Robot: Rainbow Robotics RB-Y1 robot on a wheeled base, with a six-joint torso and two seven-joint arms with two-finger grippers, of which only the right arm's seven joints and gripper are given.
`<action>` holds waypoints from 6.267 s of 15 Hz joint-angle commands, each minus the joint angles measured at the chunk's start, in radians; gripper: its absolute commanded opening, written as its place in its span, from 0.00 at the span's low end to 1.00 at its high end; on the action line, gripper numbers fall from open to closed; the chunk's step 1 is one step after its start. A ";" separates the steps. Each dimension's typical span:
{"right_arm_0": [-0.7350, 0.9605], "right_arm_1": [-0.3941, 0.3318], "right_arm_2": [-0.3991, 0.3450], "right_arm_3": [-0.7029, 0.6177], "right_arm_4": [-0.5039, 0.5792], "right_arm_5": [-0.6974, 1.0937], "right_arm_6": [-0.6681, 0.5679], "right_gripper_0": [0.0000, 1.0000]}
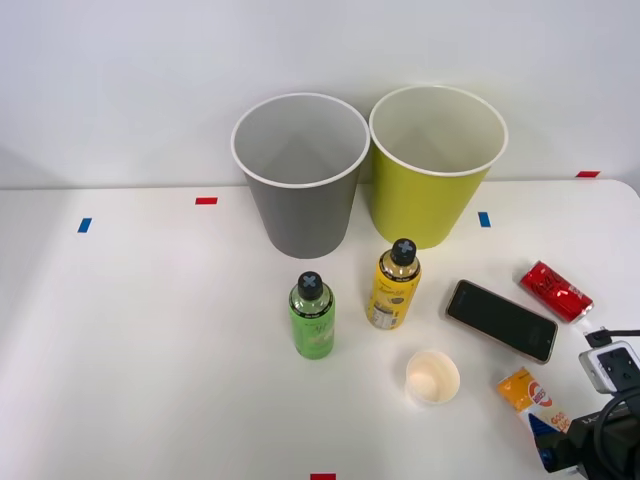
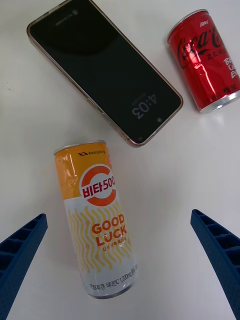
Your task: Put cans in the gray bin, plastic bottles in the light green bin
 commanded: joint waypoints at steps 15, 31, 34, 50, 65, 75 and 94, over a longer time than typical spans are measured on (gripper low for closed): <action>-0.208 -0.020 0.079 0.084 -0.093 0.125 0.025 1.00; -0.274 0.034 0.160 0.207 -0.011 0.085 0.013 1.00; -0.276 0.040 0.167 0.207 -0.010 0.085 0.010 1.00; -0.299 0.080 0.165 0.285 0.044 0.092 0.014 1.00; -0.285 0.084 0.196 0.289 0.099 0.094 0.020 0.00; -0.253 0.084 0.211 0.194 0.124 0.025 0.046 0.00; -0.337 0.071 0.042 0.130 -0.278 -0.891 0.042 0.00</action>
